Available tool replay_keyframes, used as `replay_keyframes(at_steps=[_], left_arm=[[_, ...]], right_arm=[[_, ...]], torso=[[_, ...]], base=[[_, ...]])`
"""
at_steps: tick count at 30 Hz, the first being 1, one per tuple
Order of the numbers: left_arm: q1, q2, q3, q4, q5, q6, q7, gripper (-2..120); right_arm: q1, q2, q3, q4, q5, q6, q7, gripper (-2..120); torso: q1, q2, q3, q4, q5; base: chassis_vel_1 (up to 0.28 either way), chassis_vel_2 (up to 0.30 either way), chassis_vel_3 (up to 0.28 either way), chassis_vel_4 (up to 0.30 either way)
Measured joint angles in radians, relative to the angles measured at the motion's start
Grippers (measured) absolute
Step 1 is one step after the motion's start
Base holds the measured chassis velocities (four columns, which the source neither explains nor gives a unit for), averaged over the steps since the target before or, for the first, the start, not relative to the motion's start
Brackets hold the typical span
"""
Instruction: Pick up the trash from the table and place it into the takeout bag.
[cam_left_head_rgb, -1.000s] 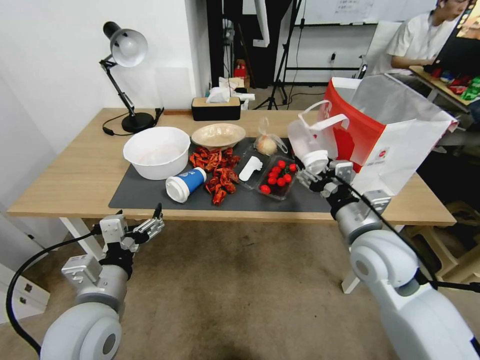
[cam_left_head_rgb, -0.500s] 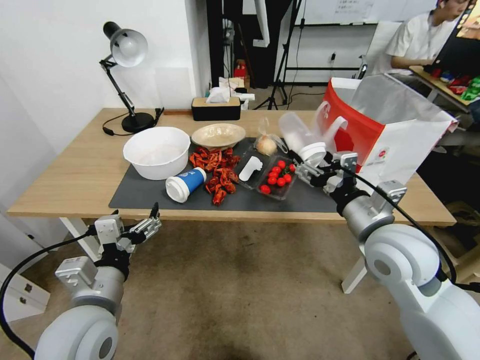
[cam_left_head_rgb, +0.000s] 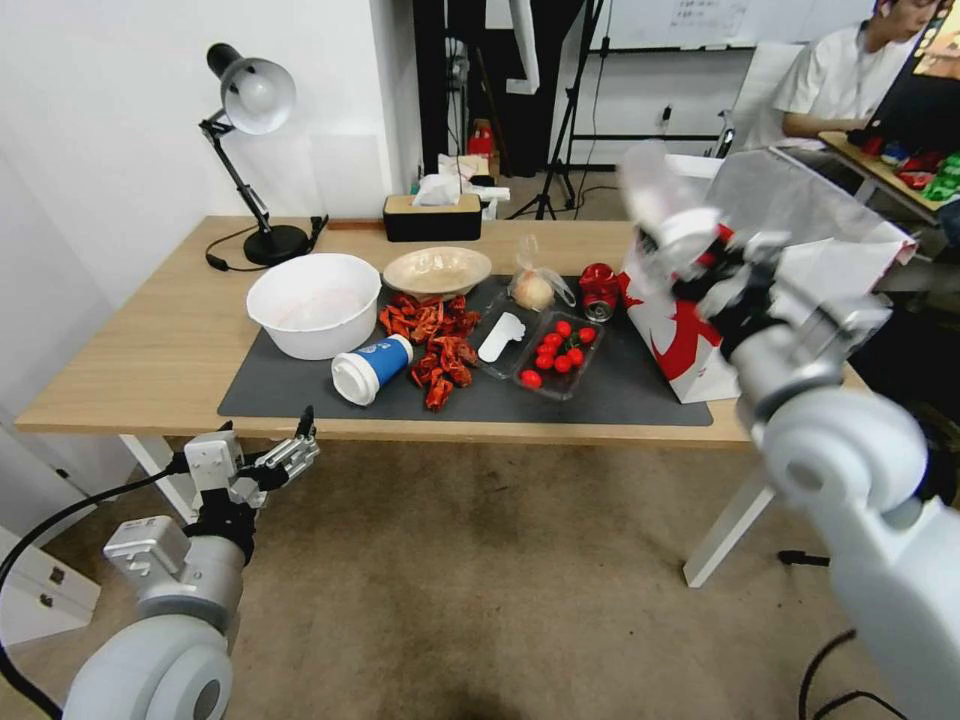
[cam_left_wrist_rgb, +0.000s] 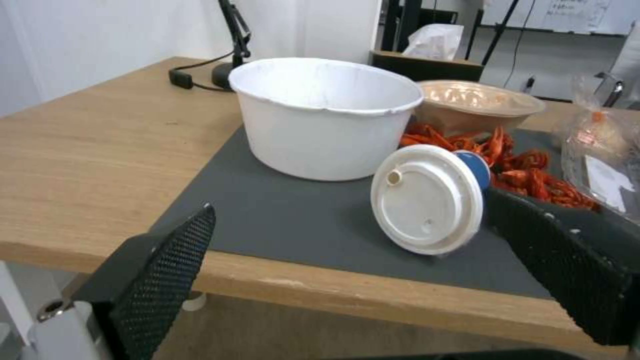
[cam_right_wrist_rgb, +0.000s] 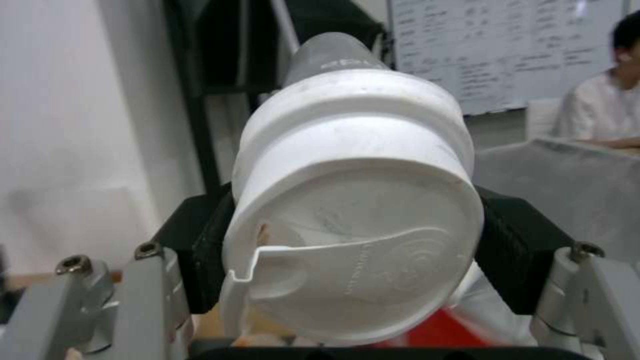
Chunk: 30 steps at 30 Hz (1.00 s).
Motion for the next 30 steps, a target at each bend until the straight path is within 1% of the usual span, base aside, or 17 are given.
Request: replay_keyframes(at_steps=[1,3,4,7,12,14,15,16,17,18,20,30], left_arm=[[0.000,0.000,0.000,0.000,0.000,0.000,0.000,100],[-0.004,0.002,0.000,0.001,-0.002,0.001,0.001,100],[-0.004,0.002,0.000,0.001,-0.002,0.001,0.001,100],[-0.009,0.003,0.001,0.008,-0.004,0.001,0.002,100],[-0.009,0.003,0.003,0.013,-0.004,0.002,0.000,100],[-0.009,0.003,0.001,0.015,-0.004,0.003,-0.001,100],[-0.009,0.003,0.001,0.015,-0.004,0.003,-0.001,100],[-0.010,0.003,0.001,0.017,-0.004,0.004,-0.001,100],[-0.010,0.003,0.001,0.017,-0.004,0.004,-0.001,100],[-0.011,0.005,0.000,0.019,-0.004,0.004,-0.001,100],[-0.013,0.008,-0.001,0.021,-0.004,0.005,-0.001,100],[-0.019,0.017,-0.011,0.020,-0.014,0.008,-0.001,100]], right_arm=[[0.000,0.000,0.000,0.000,0.000,0.000,0.000,71],[0.045,-0.028,0.001,-0.056,0.028,0.000,0.029,71],[0.045,-0.028,0.001,-0.056,0.028,0.000,0.029,71],[0.094,-0.046,-0.002,-0.137,0.062,-0.003,0.053,71],[0.104,-0.046,-0.012,-0.163,0.042,-0.017,0.072,71],[0.103,-0.043,-0.016,-0.170,0.019,-0.027,0.072,81],[0.103,-0.043,-0.016,-0.170,0.019,-0.027,0.072,81],[0.102,-0.041,-0.017,-0.172,0.013,-0.028,0.070,86],[0.102,-0.041,-0.017,-0.172,0.013,-0.028,0.070,86],[0.102,-0.037,-0.019,-0.174,0.008,-0.031,0.067,92],[0.102,-0.034,-0.020,-0.175,0.004,-0.031,0.062,99],[0.085,-0.030,-0.021,-0.151,0.000,-0.031,0.040,100]], torso=[[0.000,0.000,0.000,0.0000,0.0000],[0.000,0.000,0.000,0.0000,-0.0001],[0.000,0.000,0.000,0.0000,-0.0001],[0.000,0.000,0.000,0.0001,-0.0001],[0.000,0.000,0.000,0.0001,-0.0002],[0.000,0.000,0.000,0.0000,-0.0001],[0.000,0.000,0.000,0.0000,-0.0001],[0.000,0.000,0.000,0.0000,-0.0002],[0.000,0.000,0.000,0.0000,-0.0002],[0.000,0.000,0.000,0.0000,-0.0002],[0.000,0.000,0.000,0.0001,-0.0003],[0.000,0.000,0.000,0.0000,-0.0002]], base=[[0.000,0.000,0.000,0.000],[0.000,0.000,0.000,0.000],[0.000,0.000,0.000,0.000],[0.000,0.000,0.000,0.000],[0.000,0.000,0.000,0.000],[0.000,0.000,0.000,0.000],[0.000,0.000,0.000,0.000],[0.000,0.000,0.000,0.000],[0.000,0.000,0.000,0.000],[0.000,0.000,0.000,0.000],[0.000,0.000,0.000,0.000],[0.000,0.000,0.000,0.000]])
